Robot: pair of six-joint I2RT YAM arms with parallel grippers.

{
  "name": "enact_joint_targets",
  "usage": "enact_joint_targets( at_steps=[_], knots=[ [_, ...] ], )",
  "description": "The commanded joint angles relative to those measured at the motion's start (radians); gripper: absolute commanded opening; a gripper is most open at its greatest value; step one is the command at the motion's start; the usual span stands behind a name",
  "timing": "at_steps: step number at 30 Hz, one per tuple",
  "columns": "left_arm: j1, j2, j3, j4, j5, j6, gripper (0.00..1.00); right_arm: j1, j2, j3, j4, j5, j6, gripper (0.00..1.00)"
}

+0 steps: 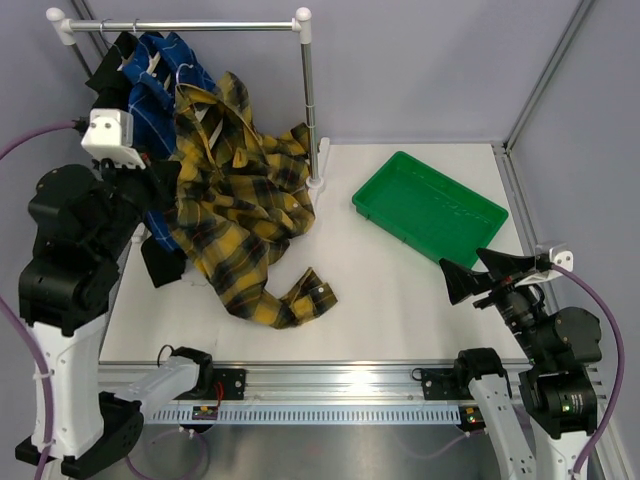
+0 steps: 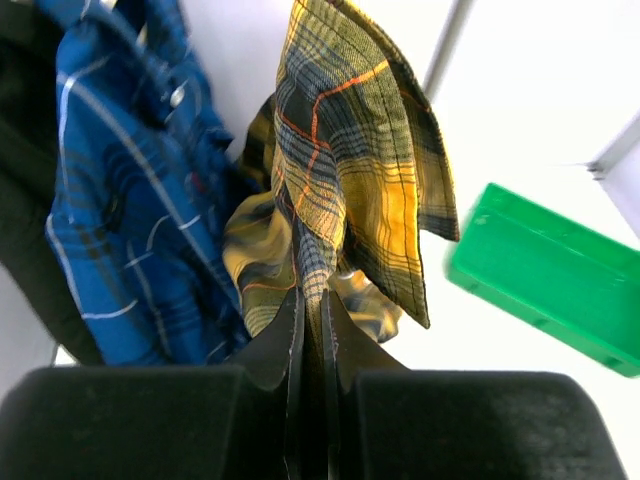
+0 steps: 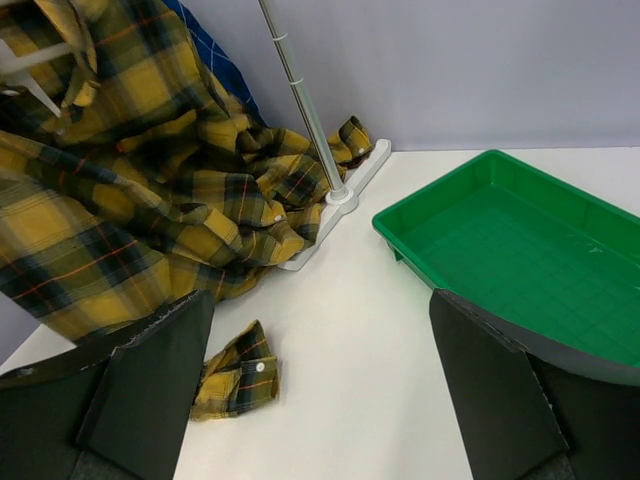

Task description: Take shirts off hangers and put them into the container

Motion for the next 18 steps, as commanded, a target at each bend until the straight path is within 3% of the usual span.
enact_joint_targets(
  at_steps=[1,11,18],
  knots=[
    [0.004,-0.053,0.112,0.07,0.132,0.013,0.0,0.011,0.037,0.04,-0.007,-0.007,-0.021,0.99],
    [0.004,-0.082,0.238,0.107,0.423,-0.033,0.0,0.01,0.121,0.095,-0.021,-0.021,0.001,1.0],
    [0.004,-0.115,0.191,0.155,0.59,-0.078,0.0,0.01,0.204,0.157,-0.055,-0.05,0.009,1.0]
  ],
)
